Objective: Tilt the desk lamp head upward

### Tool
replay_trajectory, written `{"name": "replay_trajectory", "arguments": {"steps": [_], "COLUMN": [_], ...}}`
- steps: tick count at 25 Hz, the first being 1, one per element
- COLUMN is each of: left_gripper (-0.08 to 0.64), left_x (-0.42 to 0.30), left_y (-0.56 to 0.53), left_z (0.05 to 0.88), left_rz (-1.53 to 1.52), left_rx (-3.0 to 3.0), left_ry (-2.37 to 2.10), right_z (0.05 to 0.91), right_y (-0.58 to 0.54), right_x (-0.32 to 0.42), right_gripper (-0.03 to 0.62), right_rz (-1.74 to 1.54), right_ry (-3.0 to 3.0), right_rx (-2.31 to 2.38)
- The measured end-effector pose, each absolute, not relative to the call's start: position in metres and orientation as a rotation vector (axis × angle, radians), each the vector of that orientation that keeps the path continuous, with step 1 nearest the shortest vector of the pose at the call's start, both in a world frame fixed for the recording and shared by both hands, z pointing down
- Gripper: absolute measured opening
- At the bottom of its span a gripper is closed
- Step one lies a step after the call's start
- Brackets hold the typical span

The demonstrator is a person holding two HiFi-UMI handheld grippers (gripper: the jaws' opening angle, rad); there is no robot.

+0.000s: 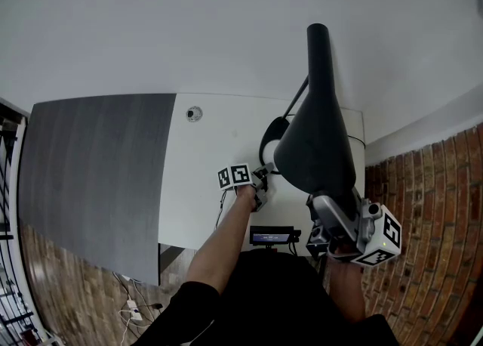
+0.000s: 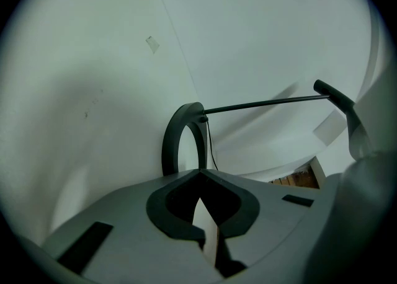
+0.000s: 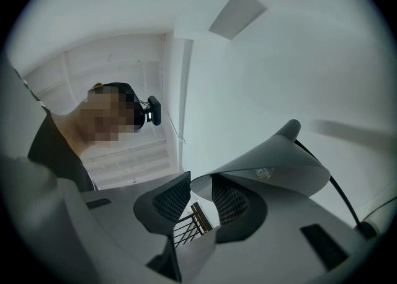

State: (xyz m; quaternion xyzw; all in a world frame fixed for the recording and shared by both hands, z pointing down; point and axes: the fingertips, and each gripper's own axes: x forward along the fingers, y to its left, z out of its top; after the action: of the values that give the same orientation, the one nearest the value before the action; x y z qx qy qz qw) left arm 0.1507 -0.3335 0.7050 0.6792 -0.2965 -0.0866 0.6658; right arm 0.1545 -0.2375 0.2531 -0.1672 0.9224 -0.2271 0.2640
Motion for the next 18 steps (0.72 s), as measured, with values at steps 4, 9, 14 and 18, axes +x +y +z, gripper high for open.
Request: {"name": "replay_trajectory", "arguments": {"steps": [4,9,14,18], "left_gripper": [0.009,0.009,0.009,0.009], "left_x": [0.151,0.15,0.15,0.15], "left_y": [-0.334,-0.334,-0.334,-0.334], "left_z": [0.705,0.704,0.704,0.704], "left_rz": [-0.196,-0.196,-0.196,-0.195], "left_rx": [1.536,1.537,1.537,1.537], "left_ry": [-0.671,-0.671,-0.671,-0.672], "right_z": [0.249,0.241,0.236,0.235], "right_y": [-0.238,-0.238,-0.239,-0.239], "right_x": [0.154,0.153,0.153,0.153], "right_gripper": [0.107,0.107,0.107,0.107], "right_rz": [-0.599,-0.582,-0.57,-0.567], "right_ry": [2.496,2.498,2.498,2.498], "right_rx": [-0.449,-0.437,-0.433,-0.434]}}
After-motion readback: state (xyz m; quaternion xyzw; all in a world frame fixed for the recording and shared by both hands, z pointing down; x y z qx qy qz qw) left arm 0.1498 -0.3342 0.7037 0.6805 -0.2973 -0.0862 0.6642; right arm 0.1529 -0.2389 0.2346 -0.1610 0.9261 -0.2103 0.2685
